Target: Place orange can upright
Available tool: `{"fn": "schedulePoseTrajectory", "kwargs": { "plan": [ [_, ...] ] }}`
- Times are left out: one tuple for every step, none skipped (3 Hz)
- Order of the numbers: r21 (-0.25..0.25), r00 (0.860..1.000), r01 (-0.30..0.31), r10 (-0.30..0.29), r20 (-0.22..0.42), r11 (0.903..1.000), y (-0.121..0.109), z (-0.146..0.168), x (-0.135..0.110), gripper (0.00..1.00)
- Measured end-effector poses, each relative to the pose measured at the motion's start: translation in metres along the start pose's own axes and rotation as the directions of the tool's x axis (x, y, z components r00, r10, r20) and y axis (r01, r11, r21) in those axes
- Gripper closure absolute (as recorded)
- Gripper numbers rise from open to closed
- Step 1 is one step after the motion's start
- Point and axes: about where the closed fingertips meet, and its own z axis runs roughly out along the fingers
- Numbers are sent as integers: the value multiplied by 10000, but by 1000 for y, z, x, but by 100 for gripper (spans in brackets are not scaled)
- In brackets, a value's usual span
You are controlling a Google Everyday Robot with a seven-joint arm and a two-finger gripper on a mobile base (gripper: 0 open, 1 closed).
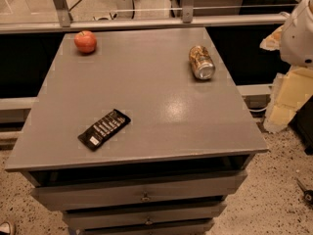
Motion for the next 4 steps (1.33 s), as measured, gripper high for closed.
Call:
{"fn": "schedulePoseTrajectory", "kwargs": {
  "plan": [
    [2, 10000, 0, 0, 1, 10000, 0, 0, 0, 0],
    [37, 9989, -190, 188, 421, 9998, -19, 24, -8, 0],
    [363, 9900, -957, 913, 1076, 9948, -79, 79, -26, 0],
    [863, 9687, -2107, 1962, 1518, 9737, -147, 124, -46, 0]
  ]
}}
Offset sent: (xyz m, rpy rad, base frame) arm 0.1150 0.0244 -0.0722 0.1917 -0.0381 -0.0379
